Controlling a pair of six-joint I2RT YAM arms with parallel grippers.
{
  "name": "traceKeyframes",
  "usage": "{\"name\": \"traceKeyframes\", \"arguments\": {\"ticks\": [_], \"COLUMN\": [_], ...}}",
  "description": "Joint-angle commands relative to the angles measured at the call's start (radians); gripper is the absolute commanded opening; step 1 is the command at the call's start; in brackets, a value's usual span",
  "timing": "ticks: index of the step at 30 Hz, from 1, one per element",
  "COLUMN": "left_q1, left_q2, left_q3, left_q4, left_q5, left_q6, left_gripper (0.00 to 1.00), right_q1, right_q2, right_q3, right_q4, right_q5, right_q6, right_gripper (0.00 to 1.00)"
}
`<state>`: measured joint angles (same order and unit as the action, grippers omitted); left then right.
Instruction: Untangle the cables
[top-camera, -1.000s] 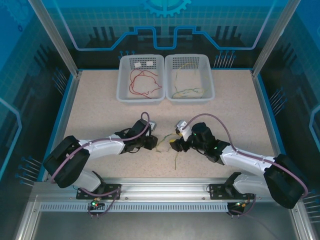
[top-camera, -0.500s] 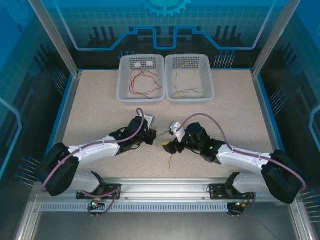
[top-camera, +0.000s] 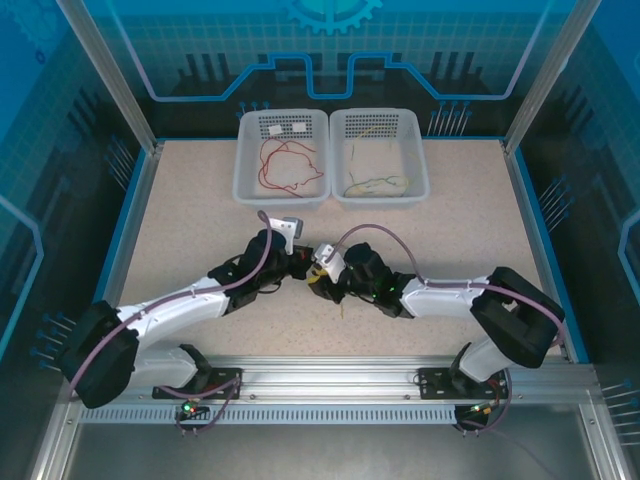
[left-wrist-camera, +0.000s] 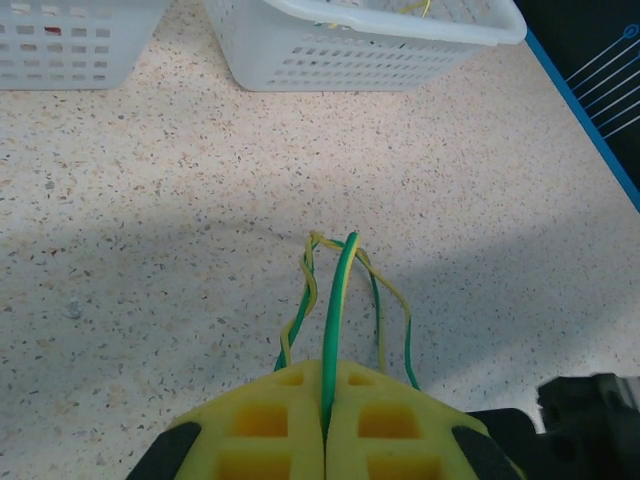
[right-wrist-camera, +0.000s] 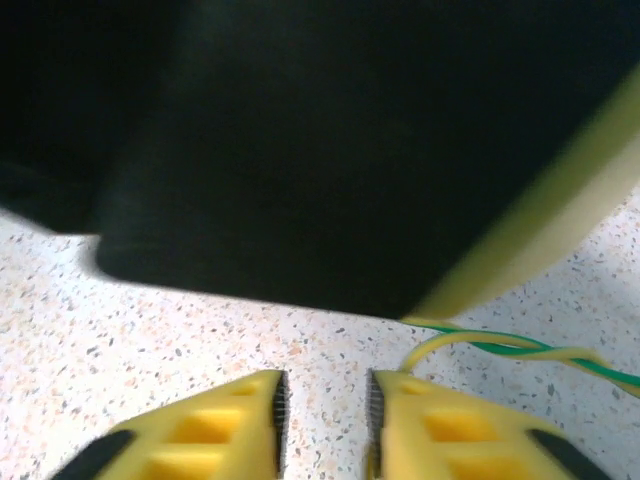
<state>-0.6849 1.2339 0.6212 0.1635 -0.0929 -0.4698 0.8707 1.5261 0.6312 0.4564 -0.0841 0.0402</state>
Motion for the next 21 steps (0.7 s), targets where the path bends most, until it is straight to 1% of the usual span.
{"name": "traceKeyframes", "arguments": {"ticks": [1,3,4,7,9,17,21], "left_q1": [-0.005,-0.004,-0.004,0.004,0.019,0.118,0.161], "left_q2": [-0.069,-0.106,-0.124,-0.178,-0.212,-0.313,-0.363], "left_q3": [-0.038,-0.066,-0.073,-0.092,-0.107,-0.131,-0.147], "left_q4": [0.019,0.022,0.017,-0.011,-0.017,-0.09,-0.113], "left_q5": [-0.066,-0.118,-0.14,-0.234,-0.264,-0.283,-0.295], "left_q6": [-0.017,-0.013,-0.009,-0.007,-0.005,-0.021,-0.012], "left_gripper": [0.0,0.0,0.0,0.0,0.0,0.0,0.0], "right_q1": [0.011,0.008,0.006,-0.012,-0.027,-0.111,-0.193], "right_q2": [-0.002,-0.021,-0.032,-0.071,-0.103,-0.25,-0.314], "right_q3": [0.035,0.041,0.04,0.034,0.033,0.014,0.033], "right_q4": [0.057,0.037,0.029,-0.001,-0.025,-0.093,-0.163], "right_q5": [0.019,0.021,0.026,0.013,0.001,-0.012,0.014], "right_q6": [-0.004,-0.015,-0.019,-0.027,-0.025,-0.007,0.062], "right_gripper": [0.14,0.02,0.0,0.0,0.0,0.0,0.0]}}
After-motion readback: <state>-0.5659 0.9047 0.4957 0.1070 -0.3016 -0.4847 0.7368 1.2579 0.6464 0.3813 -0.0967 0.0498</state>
